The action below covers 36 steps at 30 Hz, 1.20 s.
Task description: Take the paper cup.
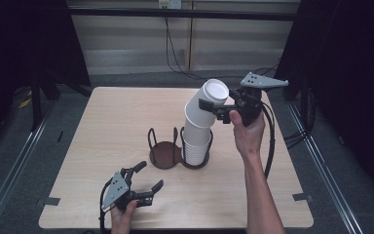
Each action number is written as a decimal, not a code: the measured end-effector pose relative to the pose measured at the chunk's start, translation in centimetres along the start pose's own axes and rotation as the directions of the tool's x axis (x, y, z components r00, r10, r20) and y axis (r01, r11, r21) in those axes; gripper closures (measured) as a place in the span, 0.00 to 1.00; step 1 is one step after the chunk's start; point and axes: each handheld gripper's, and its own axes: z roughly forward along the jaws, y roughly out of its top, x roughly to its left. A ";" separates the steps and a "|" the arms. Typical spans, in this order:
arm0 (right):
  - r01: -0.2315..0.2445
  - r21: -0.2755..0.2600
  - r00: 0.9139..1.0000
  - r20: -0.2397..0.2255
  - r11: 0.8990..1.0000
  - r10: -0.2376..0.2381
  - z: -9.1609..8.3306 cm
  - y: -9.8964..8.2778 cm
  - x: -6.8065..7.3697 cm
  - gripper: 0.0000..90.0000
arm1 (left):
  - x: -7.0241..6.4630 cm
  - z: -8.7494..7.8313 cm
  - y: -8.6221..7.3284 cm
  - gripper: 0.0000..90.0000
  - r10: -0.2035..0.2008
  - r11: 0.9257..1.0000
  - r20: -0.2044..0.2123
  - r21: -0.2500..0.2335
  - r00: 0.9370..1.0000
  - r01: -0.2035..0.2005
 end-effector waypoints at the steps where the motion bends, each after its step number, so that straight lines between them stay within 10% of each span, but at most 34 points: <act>1: 0.000 -0.006 1.000 -0.001 1.000 0.000 -0.1 0.0 0.0 0.25 | 0.0 0.0 0.0 0.18 0.000 1.000 0.000 0.000 1.000 0.000; 36: -0.010 -0.054 1.000 -0.010 0.999 0.009 -4.4 -1.0 2.7 0.25 | 0.0 0.0 0.0 0.18 0.000 1.000 -0.005 -0.001 1.000 0.000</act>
